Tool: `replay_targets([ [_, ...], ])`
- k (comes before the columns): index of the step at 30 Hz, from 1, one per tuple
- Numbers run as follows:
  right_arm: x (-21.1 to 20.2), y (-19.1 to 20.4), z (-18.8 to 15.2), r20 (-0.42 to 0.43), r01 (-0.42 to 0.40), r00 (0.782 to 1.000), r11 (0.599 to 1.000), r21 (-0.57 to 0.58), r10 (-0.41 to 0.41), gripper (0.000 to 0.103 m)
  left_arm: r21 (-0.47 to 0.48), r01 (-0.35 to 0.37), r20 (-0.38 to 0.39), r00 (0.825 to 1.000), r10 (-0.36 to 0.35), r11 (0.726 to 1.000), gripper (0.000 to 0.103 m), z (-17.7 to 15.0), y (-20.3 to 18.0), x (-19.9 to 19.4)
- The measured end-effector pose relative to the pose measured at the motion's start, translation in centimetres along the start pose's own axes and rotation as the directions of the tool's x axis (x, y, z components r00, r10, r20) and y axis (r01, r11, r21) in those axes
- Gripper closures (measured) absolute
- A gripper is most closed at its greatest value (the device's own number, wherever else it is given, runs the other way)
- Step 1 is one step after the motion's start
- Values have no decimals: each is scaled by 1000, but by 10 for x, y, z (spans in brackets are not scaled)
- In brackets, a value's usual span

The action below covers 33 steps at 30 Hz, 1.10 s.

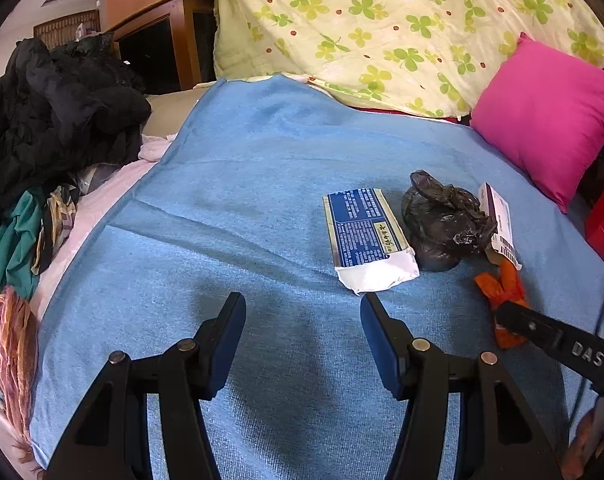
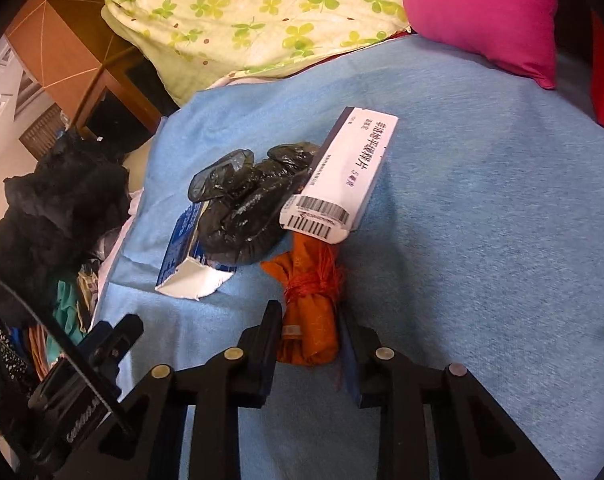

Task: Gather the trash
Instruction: 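Close the right tool on the orange cloth bundle, then close the left tool on the blue-and-white medicine box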

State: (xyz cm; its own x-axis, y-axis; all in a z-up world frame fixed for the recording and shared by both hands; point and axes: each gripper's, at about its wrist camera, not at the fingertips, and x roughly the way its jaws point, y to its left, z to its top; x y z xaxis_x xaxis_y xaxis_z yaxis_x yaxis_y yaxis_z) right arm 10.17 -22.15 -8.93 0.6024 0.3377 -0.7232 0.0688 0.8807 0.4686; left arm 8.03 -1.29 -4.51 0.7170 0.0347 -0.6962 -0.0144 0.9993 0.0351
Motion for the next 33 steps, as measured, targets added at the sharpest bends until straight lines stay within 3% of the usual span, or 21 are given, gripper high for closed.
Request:
replay_targets([
  [13, -16, -18, -12, -43, -17, 999, 999, 26, 19, 73, -14, 10, 1, 1000, -10, 1000, 42, 9, -7, 12],
  [20, -14, -17, -14, -48, -11, 999, 1000, 19, 12, 74, -76, 120, 7, 993, -119, 990, 42, 28, -8, 25],
  [21, -14, -17, -14, -48, -11, 999, 1000, 21, 12, 74, -80, 135, 10, 991, -135, 988, 37, 31, -10, 27],
  [23, -13, -18, -15, -47, -9, 999, 1000, 21, 10, 73, -81, 145, 15, 989, -144, 986, 32, 34, -14, 31],
  [33, -12, -16, -16, -44, -4, 999, 1000, 17, 5, 72, -112, 193, -56, 978, -200, 975, 32, 42, -23, 61],
])
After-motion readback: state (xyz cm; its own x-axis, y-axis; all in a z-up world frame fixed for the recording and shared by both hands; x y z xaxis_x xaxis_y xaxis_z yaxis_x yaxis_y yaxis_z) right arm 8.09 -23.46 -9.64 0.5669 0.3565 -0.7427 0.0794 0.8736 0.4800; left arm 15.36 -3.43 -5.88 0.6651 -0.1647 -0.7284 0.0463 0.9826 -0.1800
